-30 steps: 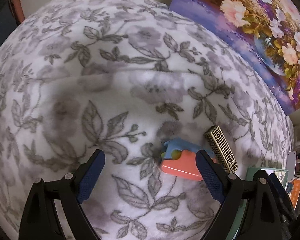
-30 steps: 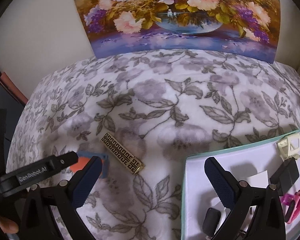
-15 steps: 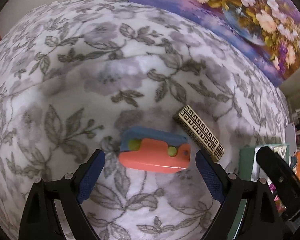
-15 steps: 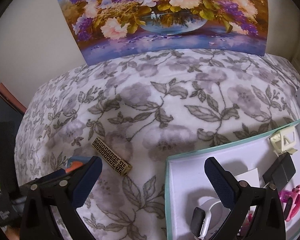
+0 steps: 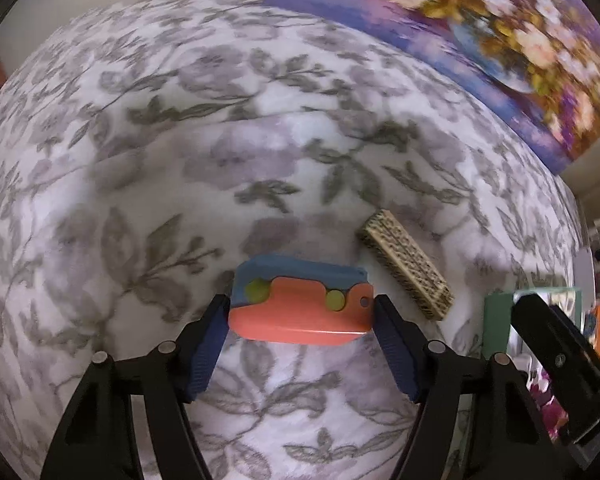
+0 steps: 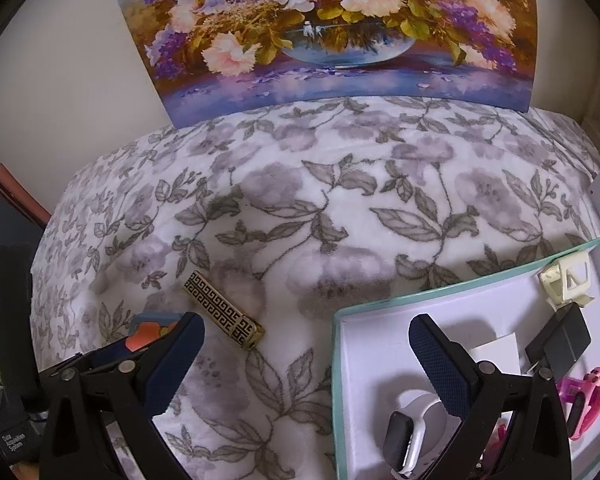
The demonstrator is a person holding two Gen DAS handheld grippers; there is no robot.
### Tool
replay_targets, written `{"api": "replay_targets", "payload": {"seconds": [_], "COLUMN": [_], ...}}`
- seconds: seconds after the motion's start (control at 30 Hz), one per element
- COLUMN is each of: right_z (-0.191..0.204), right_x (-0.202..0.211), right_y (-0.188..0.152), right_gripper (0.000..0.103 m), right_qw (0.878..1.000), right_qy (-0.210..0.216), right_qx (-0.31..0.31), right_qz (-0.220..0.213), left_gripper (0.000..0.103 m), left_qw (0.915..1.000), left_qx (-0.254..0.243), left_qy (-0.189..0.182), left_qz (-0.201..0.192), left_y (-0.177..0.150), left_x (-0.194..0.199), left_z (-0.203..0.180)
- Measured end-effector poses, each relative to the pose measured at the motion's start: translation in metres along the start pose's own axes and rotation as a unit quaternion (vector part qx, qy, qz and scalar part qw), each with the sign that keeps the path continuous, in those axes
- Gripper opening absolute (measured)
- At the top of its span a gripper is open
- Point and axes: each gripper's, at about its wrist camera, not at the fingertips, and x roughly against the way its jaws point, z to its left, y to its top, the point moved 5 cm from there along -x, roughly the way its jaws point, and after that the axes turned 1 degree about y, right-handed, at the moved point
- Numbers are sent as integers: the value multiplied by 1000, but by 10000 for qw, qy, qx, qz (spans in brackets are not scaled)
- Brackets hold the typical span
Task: Organize rigid objects
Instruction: 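Grasp the orange-blue toy with the left tool and lift it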
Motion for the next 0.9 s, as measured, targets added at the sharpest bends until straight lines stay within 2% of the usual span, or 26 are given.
{"api": "replay_targets", "payload": {"seconds": [0.17, 0.33, 0.47, 0.63, 0.73, 0.8, 0.9], "right_z": [11, 30, 46, 64, 65, 66, 67], "right_x": [-2, -7, -11, -22, -35, -39, -39], "right_y": [-2, -7, -12, -24, -34, -38, -41], "right_gripper": [103, 101, 100, 90, 83, 76, 75], "right_qw": [9999, 9992, 9980, 9951, 9937, 9929, 9919], "right_qy": [57, 134, 372, 545, 275, 282, 365], "right_qx": [102, 372, 473, 689, 890, 901, 916], "right_qz": [49, 108, 185, 447, 626, 720, 800], "left_gripper": [73, 73, 73, 73, 73, 73, 73], "left_qw": [9977, 9935, 9917, 9892, 9884, 9882, 9880], "left_qx": [603, 1087, 1214, 1409, 1480, 1501, 1514], "left_qy": [284, 255, 278, 215, 169, 133, 107], "left_qz": [-79, -215, -314, -351, -304, -283, -276], "left_y": [6, 10, 12, 9, 8, 10, 11], "left_x": [12, 27, 37, 45, 42, 38, 37], "left_z": [39, 73, 85, 98, 103, 102, 102]}}
